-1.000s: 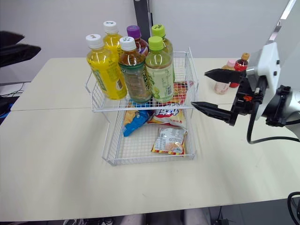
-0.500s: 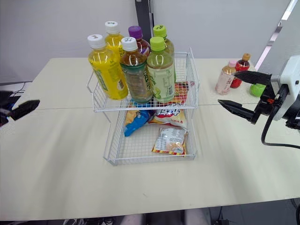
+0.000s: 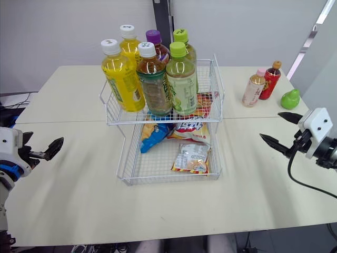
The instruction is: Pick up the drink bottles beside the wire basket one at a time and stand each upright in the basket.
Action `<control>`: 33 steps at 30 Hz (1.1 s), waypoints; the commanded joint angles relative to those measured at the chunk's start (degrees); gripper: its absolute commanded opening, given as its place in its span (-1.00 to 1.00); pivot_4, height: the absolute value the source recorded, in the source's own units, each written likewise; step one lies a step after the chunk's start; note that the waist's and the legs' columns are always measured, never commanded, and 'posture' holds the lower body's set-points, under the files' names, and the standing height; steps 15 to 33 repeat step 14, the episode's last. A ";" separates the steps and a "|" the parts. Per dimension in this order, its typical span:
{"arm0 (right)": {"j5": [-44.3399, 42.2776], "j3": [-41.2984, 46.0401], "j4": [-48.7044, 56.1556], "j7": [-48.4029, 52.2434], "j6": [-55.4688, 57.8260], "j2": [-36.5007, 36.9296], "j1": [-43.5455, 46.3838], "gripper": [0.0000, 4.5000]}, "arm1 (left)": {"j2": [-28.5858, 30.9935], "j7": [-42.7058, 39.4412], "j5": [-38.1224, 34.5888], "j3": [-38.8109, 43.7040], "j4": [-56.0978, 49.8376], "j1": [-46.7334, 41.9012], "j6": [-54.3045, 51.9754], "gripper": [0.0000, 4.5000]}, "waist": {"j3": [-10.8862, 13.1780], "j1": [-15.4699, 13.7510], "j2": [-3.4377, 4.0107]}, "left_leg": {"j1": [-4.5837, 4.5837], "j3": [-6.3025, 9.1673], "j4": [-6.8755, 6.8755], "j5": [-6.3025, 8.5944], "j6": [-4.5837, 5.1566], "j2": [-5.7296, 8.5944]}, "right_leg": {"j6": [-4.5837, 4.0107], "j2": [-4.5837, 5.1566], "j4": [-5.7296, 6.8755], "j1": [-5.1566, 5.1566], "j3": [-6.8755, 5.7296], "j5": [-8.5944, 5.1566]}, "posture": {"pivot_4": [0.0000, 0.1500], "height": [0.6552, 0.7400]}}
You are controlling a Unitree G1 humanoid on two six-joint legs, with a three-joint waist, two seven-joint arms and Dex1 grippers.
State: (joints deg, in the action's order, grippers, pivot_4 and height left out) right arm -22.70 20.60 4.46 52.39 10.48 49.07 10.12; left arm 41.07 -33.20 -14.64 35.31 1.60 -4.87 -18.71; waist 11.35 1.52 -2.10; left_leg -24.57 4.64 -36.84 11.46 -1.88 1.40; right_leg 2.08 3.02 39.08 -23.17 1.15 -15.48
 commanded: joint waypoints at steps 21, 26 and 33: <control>9.62 -3.37 -11.54 -8.15 -15.06 -6.89 1.81 1.00 | -4.06 6.90 0.22 -3.38 5.22 -0.75 9.84 0.99 | -0.03 0.04 0.04 | 0.06 -0.01 0.02 0.00 0.00 0.02 | 0.00 -0.03 0.00 0.04 0.01 0.00 | 1.00 0.90; 9.62 -3.37 -11.54 -8.15 -15.06 -6.89 1.81 1.00 | -4.06 6.90 0.22 -3.38 5.22 -0.75 9.84 0.99 | -0.03 0.04 0.04 | 0.06 -0.01 0.02 0.00 0.00 0.02 | 0.00 -0.03 0.00 0.04 0.01 0.00 | 1.00 0.90; 9.62 -3.37 -11.54 -8.15 -15.06 -6.89 1.81 1.00 | -4.06 6.90 0.22 -3.38 5.22 -0.75 9.84 0.99 | -0.03 0.04 0.04 | 0.06 -0.01 0.02 0.00 0.00 0.02 | 0.00 -0.03 0.00 0.04 0.01 0.00 | 1.00 0.90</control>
